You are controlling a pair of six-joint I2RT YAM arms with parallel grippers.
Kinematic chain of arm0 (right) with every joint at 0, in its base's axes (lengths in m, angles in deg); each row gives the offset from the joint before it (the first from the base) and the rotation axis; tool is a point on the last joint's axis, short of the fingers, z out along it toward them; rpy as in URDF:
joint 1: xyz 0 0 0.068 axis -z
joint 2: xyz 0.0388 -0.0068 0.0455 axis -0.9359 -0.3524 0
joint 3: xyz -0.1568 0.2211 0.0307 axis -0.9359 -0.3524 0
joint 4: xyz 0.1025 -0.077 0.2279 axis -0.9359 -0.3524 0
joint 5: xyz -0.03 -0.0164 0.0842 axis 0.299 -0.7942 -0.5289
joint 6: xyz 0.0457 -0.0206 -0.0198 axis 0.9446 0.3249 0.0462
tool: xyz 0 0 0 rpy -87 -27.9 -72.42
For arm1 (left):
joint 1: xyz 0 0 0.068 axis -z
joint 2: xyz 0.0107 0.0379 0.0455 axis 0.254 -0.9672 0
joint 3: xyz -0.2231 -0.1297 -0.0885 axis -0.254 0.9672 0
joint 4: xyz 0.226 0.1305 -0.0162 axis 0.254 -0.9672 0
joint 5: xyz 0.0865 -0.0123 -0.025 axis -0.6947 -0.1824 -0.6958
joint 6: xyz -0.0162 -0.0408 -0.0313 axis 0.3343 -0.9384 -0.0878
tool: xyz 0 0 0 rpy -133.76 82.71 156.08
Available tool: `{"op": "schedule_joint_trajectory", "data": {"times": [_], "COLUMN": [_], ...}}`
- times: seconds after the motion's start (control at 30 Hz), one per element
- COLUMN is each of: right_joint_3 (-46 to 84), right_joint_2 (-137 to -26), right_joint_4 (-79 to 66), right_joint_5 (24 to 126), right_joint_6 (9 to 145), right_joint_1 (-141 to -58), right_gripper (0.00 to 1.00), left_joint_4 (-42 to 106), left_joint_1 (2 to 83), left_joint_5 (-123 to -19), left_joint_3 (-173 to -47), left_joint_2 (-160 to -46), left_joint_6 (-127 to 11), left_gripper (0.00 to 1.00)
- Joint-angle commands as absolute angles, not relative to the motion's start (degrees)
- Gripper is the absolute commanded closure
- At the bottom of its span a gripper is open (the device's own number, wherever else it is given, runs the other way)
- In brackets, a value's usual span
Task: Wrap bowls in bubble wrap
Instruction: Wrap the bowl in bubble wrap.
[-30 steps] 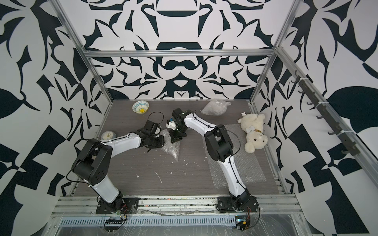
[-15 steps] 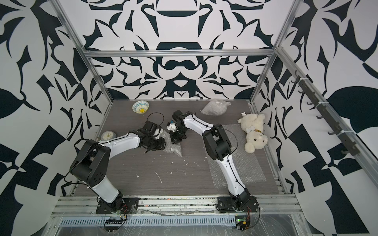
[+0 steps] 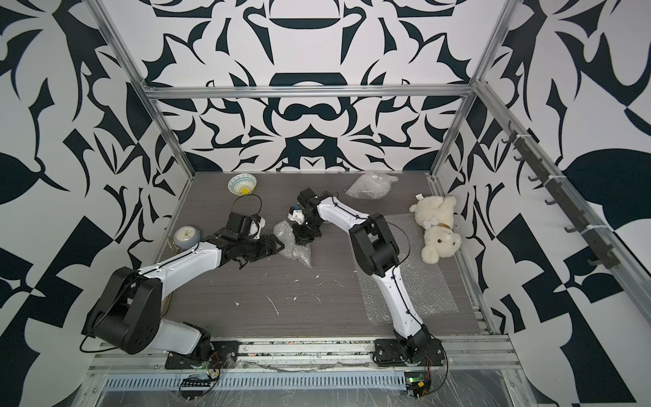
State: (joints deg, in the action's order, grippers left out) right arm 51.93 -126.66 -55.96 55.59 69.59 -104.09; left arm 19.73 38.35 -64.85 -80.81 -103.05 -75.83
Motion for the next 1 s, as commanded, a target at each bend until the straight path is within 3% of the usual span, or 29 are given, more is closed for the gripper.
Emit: {"op": "schedule_joint_trajectory", "data": {"times": [0.0, 0.17, 0.2, 0.3, 0.6, 0.83, 0.97], "right_joint_3": [51.38, 51.29, 51.29, 51.25, 51.14, 49.97, 50.40], "right_joint_2": [-128.48, -128.39, -128.32, -128.25, -127.54, -122.84, -120.02], "right_joint_4": [-53.64, -53.39, -53.31, -53.20, -52.74, -52.59, -52.76], "right_joint_5": [63.06, 63.00, 62.91, 62.90, 61.61, 61.47, 61.98], "right_joint_6": [69.83, 70.03, 70.10, 70.14, 70.23, 69.66, 69.41], "right_joint_1": [-103.32, -103.50, -103.47, -103.54, -103.50, -103.16, -102.37], "right_gripper": [1.00, 1.00, 1.00, 1.00, 1.00, 0.81, 0.76], "left_joint_4": [28.40, 37.96, 38.67, 38.91, 28.03, 22.11, 20.26], "left_joint_1": [38.53, 39.00, 39.18, 39.25, 39.29, 39.32, 39.32], "left_joint_5": [-61.36, -60.62, -60.58, -61.07, -68.16, -73.43, -74.29], "left_joint_3": [-77.37, -75.30, -75.77, -76.85, -82.08, -84.87, -86.14], "left_joint_2": [-103.51, -106.53, -107.50, -109.68, -114.44, -115.67, -116.04], "left_joint_6": [-83.37, -89.64, -89.97, -90.18, -85.40, -80.48, -78.55], "left_gripper": [0.21, 0.18, 0.12, 0.10, 0.22, 0.25, 0.25]}}
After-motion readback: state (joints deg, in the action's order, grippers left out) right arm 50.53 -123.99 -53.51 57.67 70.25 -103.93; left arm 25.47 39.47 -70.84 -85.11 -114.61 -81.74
